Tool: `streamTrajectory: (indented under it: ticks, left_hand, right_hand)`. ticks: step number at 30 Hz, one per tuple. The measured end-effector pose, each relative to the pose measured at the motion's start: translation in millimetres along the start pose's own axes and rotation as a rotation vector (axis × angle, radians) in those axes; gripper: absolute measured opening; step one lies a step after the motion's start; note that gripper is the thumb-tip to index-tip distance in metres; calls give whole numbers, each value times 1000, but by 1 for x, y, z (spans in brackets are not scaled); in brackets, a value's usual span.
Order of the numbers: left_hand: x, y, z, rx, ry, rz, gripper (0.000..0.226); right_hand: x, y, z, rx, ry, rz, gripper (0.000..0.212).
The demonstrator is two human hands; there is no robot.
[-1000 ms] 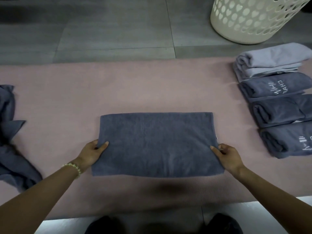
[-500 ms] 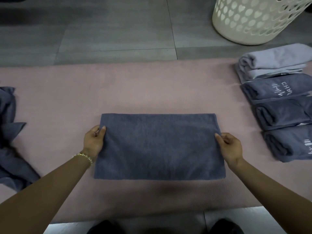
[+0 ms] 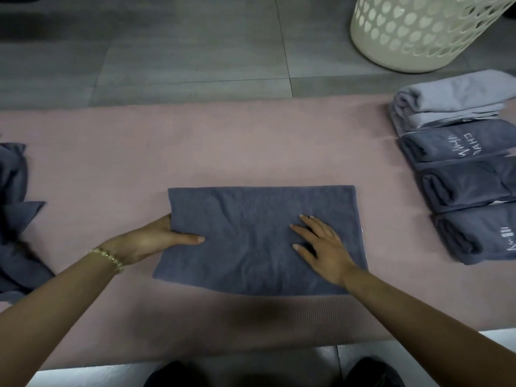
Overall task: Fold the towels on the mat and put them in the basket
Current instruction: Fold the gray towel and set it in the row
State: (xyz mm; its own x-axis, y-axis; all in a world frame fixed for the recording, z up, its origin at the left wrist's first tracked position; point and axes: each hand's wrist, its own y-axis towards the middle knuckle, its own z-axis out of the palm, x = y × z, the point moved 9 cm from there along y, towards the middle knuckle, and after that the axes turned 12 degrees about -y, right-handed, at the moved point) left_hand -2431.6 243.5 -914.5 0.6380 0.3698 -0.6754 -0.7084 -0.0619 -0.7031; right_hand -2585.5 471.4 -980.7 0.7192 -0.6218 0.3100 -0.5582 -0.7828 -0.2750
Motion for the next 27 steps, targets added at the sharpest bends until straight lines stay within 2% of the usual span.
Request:
streamTrajectory:
  ticks: [3, 5, 7, 9, 10, 11, 13, 15, 16, 19, 21, 24, 27]
  left_hand:
    - [-50, -6, 60, 28, -29, 204, 57]
    - [-71, -5, 106, 85, -90, 320, 60]
    - [-75, 3, 149, 202, -177, 308, 57]
    - [-71, 16, 176, 265, -234, 232, 53]
    - [-70, 25, 178, 229, -196, 249, 52]
    - [-69, 36, 172, 146, -57, 324, 47]
    - [-60, 59, 157, -29, 494, 482, 49]
    - [-26, 86, 153, -44, 1040, 462, 71]
    - [-7, 98, 151, -27, 1194, 421, 78]
    - [22, 118, 154, -51, 1340, 465, 85]
    - [25, 124, 159, -104, 1373, 536, 83]
    - [30, 126, 166, -121, 1419, 617, 76]
    - [22, 130, 169, -159, 1388, 702, 73]
  right_hand:
    - [-14, -2, -20, -81, 413, 167, 42]
    - [-39, -5, -30, -164, 794, 354, 31]
    - [-62, -10, -20, -84, 1162, 554, 38]
    - [-78, -20, -4, 68, 1425, 697, 60]
    - [-84, -26, 3, 132, 1513, 745, 68]
    - [-88, -32, 6, 169, 1551, 773, 72]
    - [-90, -40, 7, 200, 1529, 781, 71]
    - [-88, -40, 1, 148, 1395, 755, 59]
    - [-89, -38, -4, 73, 1285, 713, 50]
    - [-88, -39, -27, -214, 870, 569, 17]
    - [-87, -46, -32, -311, 798, 522, 9]
    - [-95, -57, -33, -325, 700, 548, 13]
    - [-109, -68, -25, -238, 604, 622, 29]
